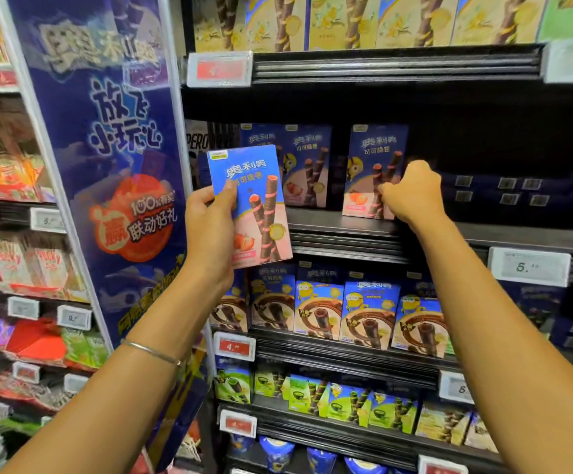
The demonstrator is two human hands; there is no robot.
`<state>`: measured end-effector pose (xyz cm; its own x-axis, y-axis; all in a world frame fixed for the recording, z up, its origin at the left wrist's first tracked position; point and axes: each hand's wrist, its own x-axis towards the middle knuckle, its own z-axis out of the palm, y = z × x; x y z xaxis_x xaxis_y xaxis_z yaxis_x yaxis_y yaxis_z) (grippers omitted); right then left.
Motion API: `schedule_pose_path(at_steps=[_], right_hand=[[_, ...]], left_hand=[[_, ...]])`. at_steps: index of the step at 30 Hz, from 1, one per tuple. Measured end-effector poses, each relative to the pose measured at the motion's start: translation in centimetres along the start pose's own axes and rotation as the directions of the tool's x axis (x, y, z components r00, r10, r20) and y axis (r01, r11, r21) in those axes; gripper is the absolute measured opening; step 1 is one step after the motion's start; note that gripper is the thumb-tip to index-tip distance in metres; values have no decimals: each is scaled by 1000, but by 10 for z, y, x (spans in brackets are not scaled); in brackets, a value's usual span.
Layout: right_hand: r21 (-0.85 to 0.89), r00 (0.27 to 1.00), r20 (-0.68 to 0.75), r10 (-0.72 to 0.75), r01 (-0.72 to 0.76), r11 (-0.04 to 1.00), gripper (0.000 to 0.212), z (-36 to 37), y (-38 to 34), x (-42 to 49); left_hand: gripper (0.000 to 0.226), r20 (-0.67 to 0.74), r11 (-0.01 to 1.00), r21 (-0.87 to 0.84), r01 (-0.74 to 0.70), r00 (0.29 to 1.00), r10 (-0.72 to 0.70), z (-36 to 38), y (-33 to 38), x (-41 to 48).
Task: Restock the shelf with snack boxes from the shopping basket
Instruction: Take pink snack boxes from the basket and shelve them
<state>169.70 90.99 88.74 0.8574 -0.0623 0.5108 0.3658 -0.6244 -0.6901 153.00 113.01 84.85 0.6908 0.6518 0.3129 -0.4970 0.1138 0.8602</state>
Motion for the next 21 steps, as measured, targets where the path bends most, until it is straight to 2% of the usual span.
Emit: schedule_pose_path(at_steps=[6, 10, 14, 21], right_hand=[[-207, 997, 79, 19, -3, 978, 27, 22, -12, 15], [-301, 990, 138, 22, 21, 953, 29, 32, -18, 22], [-341, 986, 166, 20, 39, 939, 33, 39, -19, 27], [-365, 986, 163, 21, 41, 930, 32, 45, -17, 29]], left_hand=[[15, 27, 1000, 29, 0, 1000, -1, 1, 0, 1], [34, 26, 999, 35, 31, 999, -31, 1, 0, 0], [39, 22, 999, 18, 40, 999, -40, -2, 0, -1], [11, 13, 999, 17, 35, 999, -35, -5, -3, 1]])
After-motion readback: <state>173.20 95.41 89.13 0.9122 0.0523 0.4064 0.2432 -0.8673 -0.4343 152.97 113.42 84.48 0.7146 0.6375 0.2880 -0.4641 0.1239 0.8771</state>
